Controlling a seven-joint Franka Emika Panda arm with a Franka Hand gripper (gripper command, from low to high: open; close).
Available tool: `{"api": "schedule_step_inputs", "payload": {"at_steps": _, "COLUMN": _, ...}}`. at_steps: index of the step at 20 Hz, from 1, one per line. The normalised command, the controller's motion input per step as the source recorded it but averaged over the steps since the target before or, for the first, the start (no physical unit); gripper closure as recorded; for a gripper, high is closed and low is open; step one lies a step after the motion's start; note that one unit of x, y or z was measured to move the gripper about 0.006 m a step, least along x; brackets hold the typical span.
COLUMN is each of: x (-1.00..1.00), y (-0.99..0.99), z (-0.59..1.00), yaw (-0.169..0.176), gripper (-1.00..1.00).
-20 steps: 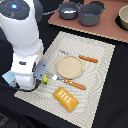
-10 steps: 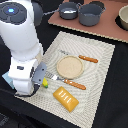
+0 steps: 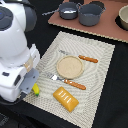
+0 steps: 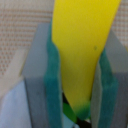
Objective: Interact with the objects in diverse but meaningful ways.
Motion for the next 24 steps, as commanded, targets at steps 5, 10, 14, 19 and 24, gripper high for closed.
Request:
{"api": "schedule_step_inputs", "payload": {"at_steps": 5, "x": 0.89, "y": 0.41, "z": 1.00, "yaw": 0.000, "gripper": 1.00}}
{"api": "schedule_step_inputs", "payload": {"at_steps": 10, "x": 0.84, "y": 0.50, "z": 1.00, "yaw": 0.018, "gripper": 1.00}}
{"api": "schedule_step_inputs", "payload": {"at_steps": 14, "x": 0.76, "y": 0.51, "z": 0.82, "yaw": 0.018, "gripper": 1.00}}
{"api": "schedule_step_inputs", "payload": {"at_steps": 19, "x": 0.67, "y": 0.52, "z": 0.36, "yaw": 0.023, "gripper": 1.00}}
{"api": "schedule_step_inputs", "payload": {"at_steps": 24, "x": 0.63, "y": 0.51, "z": 0.05, "yaw": 0.019, "gripper": 1.00}}
